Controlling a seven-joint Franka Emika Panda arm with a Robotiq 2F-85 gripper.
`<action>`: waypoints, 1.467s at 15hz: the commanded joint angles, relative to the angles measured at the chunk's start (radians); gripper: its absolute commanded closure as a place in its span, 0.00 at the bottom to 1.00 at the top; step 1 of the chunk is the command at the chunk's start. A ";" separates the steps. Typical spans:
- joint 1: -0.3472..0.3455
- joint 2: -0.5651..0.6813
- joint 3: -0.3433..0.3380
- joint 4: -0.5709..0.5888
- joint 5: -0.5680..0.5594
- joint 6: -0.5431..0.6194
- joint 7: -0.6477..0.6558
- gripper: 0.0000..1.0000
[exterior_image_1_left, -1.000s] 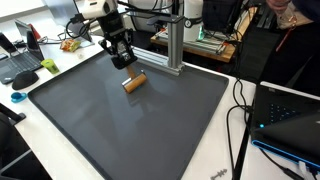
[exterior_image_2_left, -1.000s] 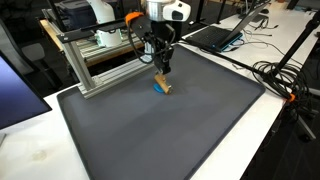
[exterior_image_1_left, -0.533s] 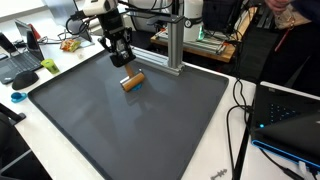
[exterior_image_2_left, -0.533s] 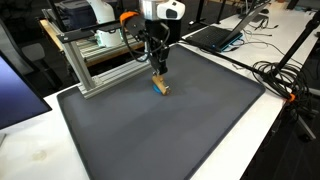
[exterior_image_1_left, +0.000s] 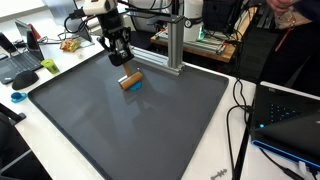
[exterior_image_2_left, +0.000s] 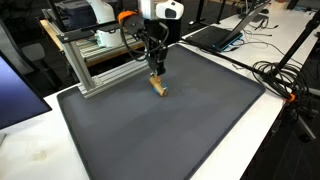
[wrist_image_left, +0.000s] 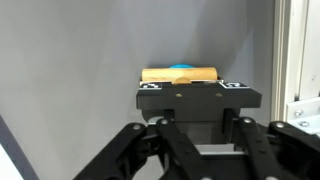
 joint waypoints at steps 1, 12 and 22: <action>0.009 0.037 -0.031 -0.050 -0.086 0.063 0.006 0.78; 0.018 0.024 -0.034 -0.039 -0.172 0.041 0.035 0.78; 0.097 -0.072 -0.043 0.052 -0.316 -0.102 0.329 0.78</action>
